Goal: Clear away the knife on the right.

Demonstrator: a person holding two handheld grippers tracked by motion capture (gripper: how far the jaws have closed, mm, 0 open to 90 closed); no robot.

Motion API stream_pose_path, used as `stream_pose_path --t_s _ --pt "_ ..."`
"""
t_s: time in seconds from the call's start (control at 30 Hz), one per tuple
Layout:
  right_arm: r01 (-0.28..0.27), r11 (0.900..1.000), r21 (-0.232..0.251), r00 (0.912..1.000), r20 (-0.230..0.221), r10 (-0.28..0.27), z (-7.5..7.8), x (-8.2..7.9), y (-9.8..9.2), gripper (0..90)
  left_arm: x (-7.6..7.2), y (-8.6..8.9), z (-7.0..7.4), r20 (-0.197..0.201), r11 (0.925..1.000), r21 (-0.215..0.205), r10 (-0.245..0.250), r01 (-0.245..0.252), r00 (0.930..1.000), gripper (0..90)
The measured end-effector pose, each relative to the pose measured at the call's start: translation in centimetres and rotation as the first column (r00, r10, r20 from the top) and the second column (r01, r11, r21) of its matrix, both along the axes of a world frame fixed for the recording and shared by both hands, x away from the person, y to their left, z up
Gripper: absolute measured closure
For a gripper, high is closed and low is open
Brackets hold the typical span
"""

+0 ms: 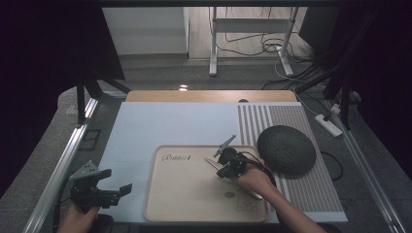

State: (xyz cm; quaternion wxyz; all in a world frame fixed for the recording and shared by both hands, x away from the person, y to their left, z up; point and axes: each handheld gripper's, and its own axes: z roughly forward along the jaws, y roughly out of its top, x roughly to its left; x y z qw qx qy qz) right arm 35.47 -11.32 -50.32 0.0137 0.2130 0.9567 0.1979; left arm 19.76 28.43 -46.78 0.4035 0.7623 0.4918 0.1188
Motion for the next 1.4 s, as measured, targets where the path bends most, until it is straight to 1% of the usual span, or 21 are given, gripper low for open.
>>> stream_pose_path --t_s 0.03,0.07,0.1,0.13,0.2,0.27,0.3,0.37,0.5,0.53,0.57,0.6,0.63,0.73,0.87,0.93,1.03,1.2,1.33,1.4 --pt "-0.002 1.0 0.0 1.0 -0.002 0.002 -0.2 0.2 0.0 89.8 0.0 0.0 0.0 0.002 1.0 0.002 0.0 0.0 1.0 0.7" --pt "0.009 1.0 0.023 0.9999 -0.012 -0.008 -0.3 0.4 -0.1 89.8 -0.1 0.0 0.0 0.003 1.0 0.004 0.0 0.0 1.0 0.7" --pt "0.015 1.0 0.015 0.9998 -0.012 -0.015 -0.2 0.6 -0.3 89.8 -0.1 0.0 0.0 0.002 1.0 0.005 0.0 0.0 1.0 0.8" --pt "0.016 1.0 0.002 0.9998 0.009 -0.016 -0.2 0.6 -0.5 89.9 -0.1 0.0 0.0 0.002 1.0 0.003 0.0 0.0 1.0 0.8" --pt "0.027 0.999 -0.025 0.9995 0.019 -0.027 -0.1 0.5 -1.0 89.9 -0.1 0.0 0.0 0.003 1.0 0.004 0.001 -0.001 1.0 0.7" --pt "0.045 0.998 -0.031 0.9986 0.028 -0.044 0.0 0.5 -1.8 90.0 -0.1 0.0 0.0 0.003 1.0 0.004 0.001 -0.001 1.0 0.8" --pt "0.057 0.998 -0.031 0.9982 0.022 -0.057 0.0 0.5 -2.3 90.0 -0.1 0.0 0.0 0.004 1.0 0.003 0.001 -0.001 1.0 0.8" --pt "0.076 0.996 -0.035 0.9966 0.034 -0.075 0.1 0.4 -3.3 90.0 -0.1 0.0 0.0 0.003 1.0 -0.001 0.002 -0.002 1.0 0.8" --pt "0.109 0.993 -0.034 0.9937 0.029 -0.108 0.2 0.0 -5.0 90.0 -0.1 0.0 0.0 0.004 1.0 -0.004 0.002 -0.002 1.0 0.9" --pt "0.118 0.993 -0.031 0.9929 0.024 -0.117 0.2 0.0 -5.3 90.0 -0.1 0.0 0.0 0.004 1.0 -0.004 0.001 -0.001 1.0 0.9" --pt "0.125 0.992 -0.021 0.9922 0.01 -0.124 0.2 -0.1 -5.7 90.0 -0.1 0.0 0.0 0.004 1.0 -0.003 0.0 0.0 1.0 0.9" --pt "0.127 0.992 -0.014 0.9919 0.003 -0.127 0.2 -0.2 -5.9 90.0 -0.1 0.0 0.0 0.005 1.0 -0.003 0.0 0.0 1.0 0.9" --pt "0.128 0.992 -0.018 0.9918 0.0 -0.128 0.2 -0.3 -6.0 90.0 -0.1 0.0 0.0 0.005 1.0 -0.003 0.0 0.001 1.0 0.9" --pt "0.13 0.991 -0.028 0.9915 0.012 -0.13 0.2 -0.6 -6.1 90.0 -0.1 0.0 0.0 0.005 1.0 -0.004 0.0 0.0 1.0 0.9" --pt "0.145 0.989 -0.032 0.9893 0.016 -0.145 0.3 -0.8 -6.5 90.0 -0.1 0.1 0.0 0.005 1.0 -0.007 0.0 0.0 1.0 0.9" --pt "0.153 0.987 -0.047 0.988 0.024 -0.152 0.3 -0.9 -6.9 90.0 -0.2 0.1 0.0 0.006 1.0 -0.008 0.0 0.0 1.0 0.9" --pt "0.172 0.983 -0.061 0.9851 0.012 -0.172 0.5 -1.0 -7.6 90.0 -0.1 0.1 0.0 0.005 0.9999 -0.01 0.001 -0.001 1.0 0.9" --pt "0.2 0.977 -0.07 0.9797 -0.002 -0.201 0.6 -0.9 -8.8 90.0 -0.1 0.1 0.1 0.006 1.0 -0.007 -0.001 0.001 1.0 0.9" --pt "0.211 0.976 -0.047 0.976 -0.046 -0.213 0.6 -0.6 -9.6 90.0 -0.1 0.1 0.0 0.004 0.9999 -0.011 0.0 0.0 1.0 0.9" --pt "0.205 0.977 -0.052 0.9767 -0.053 -0.208 0.6 -0.5 -9.6 89.9 -0.1 0.1 0.0 0.003 0.9999 -0.011 0.0 0.0 1.0 1.0"
